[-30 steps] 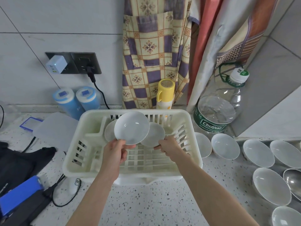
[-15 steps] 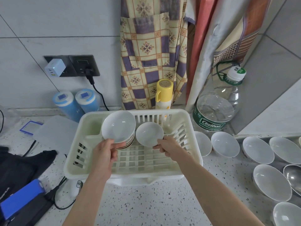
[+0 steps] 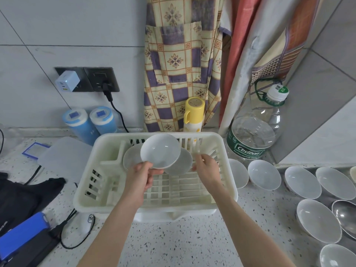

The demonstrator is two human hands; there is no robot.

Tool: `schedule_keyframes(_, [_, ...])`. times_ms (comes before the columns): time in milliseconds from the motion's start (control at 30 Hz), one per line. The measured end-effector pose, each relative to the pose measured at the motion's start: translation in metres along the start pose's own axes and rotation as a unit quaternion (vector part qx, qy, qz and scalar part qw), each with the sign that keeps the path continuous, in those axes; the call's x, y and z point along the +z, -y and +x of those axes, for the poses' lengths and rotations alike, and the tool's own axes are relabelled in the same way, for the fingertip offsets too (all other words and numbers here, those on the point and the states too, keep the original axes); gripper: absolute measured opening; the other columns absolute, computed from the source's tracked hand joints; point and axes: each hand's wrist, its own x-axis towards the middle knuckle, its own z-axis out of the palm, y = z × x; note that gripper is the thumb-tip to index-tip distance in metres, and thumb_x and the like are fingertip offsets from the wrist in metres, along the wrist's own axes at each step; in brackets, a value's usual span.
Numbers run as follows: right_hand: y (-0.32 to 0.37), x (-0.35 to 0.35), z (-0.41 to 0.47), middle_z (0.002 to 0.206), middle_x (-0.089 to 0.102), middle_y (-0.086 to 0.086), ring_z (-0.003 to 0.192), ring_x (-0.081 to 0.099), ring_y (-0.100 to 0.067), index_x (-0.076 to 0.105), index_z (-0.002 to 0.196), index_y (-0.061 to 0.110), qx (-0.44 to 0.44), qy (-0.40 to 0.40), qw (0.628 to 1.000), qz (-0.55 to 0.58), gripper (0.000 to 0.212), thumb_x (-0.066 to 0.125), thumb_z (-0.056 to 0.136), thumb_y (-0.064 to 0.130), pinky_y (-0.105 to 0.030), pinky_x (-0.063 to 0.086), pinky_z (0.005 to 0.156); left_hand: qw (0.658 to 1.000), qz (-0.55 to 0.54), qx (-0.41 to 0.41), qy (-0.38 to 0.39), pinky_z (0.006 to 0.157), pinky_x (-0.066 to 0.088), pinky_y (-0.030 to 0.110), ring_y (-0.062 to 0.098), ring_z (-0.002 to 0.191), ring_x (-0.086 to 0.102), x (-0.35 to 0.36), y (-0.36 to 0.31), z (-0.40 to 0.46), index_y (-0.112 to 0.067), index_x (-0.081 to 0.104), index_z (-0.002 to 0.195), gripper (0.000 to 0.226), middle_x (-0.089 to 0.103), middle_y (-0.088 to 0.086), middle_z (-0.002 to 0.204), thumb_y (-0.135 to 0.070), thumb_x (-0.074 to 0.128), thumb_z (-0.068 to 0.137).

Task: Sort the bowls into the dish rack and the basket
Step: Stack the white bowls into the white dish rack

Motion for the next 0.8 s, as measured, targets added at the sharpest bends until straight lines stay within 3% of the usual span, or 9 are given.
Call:
schedule_keyframes(67, [0.006, -0.003, -0.002, 0.065, 0.071, 0.004, 0.065, 0.06, -0.007, 0.064, 0.092, 0.035, -0.004, 0.035, 0.995, 0.088, 0.03, 0.04, 0.089, 0.051, -0.029, 0.045, 0.066, 0.999, 0.031, 0.002, 0.016, 0.037, 0.026, 0.019, 0.008, 0.04, 0.029, 0.009, 0.002, 0.0, -0.011, 0.065, 0.103, 0.023, 0.077, 0.012, 0.079, -0.012, 0.046, 0.09])
schedule_keyframes(167, [0.01, -0.006, 0.0, 0.066, 0.072, 0.006, 0.055, 0.059, 0.002, 0.065, 0.101, 0.035, -0.028, 0.084, 0.989, 0.116, 0.035, 0.043, 0.085, 0.056, -0.025, 0.042, 0.064, 0.999, 0.05, -0.001, 0.011, 0.035, 0.026, 0.018, 0.008, 0.037, 0.03, 0.022, 0.005, 0.0, -0.011, 0.066, 0.1, 0.021, 0.077, 0.01, 0.075, -0.012, 0.047, 0.091])
schedule_keyframes(267, [0.011, -0.004, 0.005, 0.071, 0.071, 0.004, 0.071, 0.069, -0.012, 0.06, 0.122, 0.022, -0.047, 0.07, 0.995, 0.043, 0.037, 0.053, 0.089, 0.035, -0.027, 0.047, 0.06, 0.999, 0.037, -0.007, 0.003, 0.034, 0.027, 0.018, 0.007, 0.036, 0.033, 0.034, 0.009, 0.0, -0.012, 0.065, 0.099, 0.017, 0.077, 0.01, 0.073, -0.012, 0.05, 0.092])
schedule_keyframes(367, [0.011, -0.002, 0.009, 0.071, 0.069, 0.003, 0.071, 0.07, -0.019, 0.053, 0.126, 0.024, -0.062, 0.043, 0.997, -0.027, 0.04, 0.049, 0.087, 0.015, -0.032, 0.053, 0.064, 0.999, 0.036, -0.013, 0.014, 0.034, 0.029, 0.017, 0.008, 0.037, 0.036, 0.039, 0.009, 0.0, -0.014, 0.067, 0.098, 0.014, 0.078, 0.008, 0.076, -0.02, 0.055, 0.093])
schedule_keyframes(433, [0.01, 0.0, 0.012, 0.075, 0.069, 0.001, 0.073, 0.071, -0.021, 0.052, 0.127, 0.024, -0.052, 0.029, 0.998, -0.033, 0.043, 0.047, 0.086, 0.013, -0.035, 0.054, 0.068, 0.999, 0.028, -0.024, 0.031, 0.035, 0.03, 0.017, 0.008, 0.038, 0.039, 0.039, 0.009, 0.0, -0.018, 0.067, 0.101, 0.016, 0.079, 0.005, 0.082, -0.031, 0.059, 0.096])
schedule_keyframes(533, [0.008, 0.004, 0.016, 0.076, 0.067, 0.001, 0.072, 0.069, -0.021, 0.05, 0.128, 0.022, -0.044, 0.021, 0.998, -0.044, 0.043, 0.046, 0.086, 0.014, -0.03, 0.052, 0.06, 0.997, 0.032, -0.052, 0.04, 0.035, 0.03, 0.019, 0.007, 0.036, 0.041, 0.033, 0.014, -0.002, -0.019, 0.065, 0.103, 0.024, 0.079, 0.003, 0.083, -0.041, 0.058, 0.096])
schedule_keyframes(633, [0.008, 0.011, 0.018, 0.08, 0.067, -0.004, 0.066, 0.064, -0.016, 0.047, 0.131, 0.022, -0.041, 0.025, 0.996, -0.076, 0.044, 0.045, 0.088, 0.015, -0.023, 0.042, 0.048, 0.996, 0.038, -0.078, -0.012, 0.036, 0.029, 0.02, 0.009, 0.037, 0.04, 0.025, 0.022, -0.002, -0.012, 0.067, 0.1, 0.026, 0.078, 0.005, 0.077, -0.035, 0.058, 0.094])
schedule_keyframes(800, [0.002, 0.021, 0.018, 0.078, 0.063, -0.007, 0.066, 0.059, -0.024, 0.045, 0.134, 0.022, -0.033, 0.018, 0.993, -0.113, 0.046, 0.044, 0.089, 0.016, -0.029, 0.042, 0.053, 0.991, 0.072, -0.11, -0.027, 0.034, 0.027, 0.019, 0.01, 0.036, 0.041, 0.02, 0.033, 0.001, -0.008, 0.062, 0.095, 0.025, 0.077, 0.005, 0.073, -0.032, 0.062, 0.089])
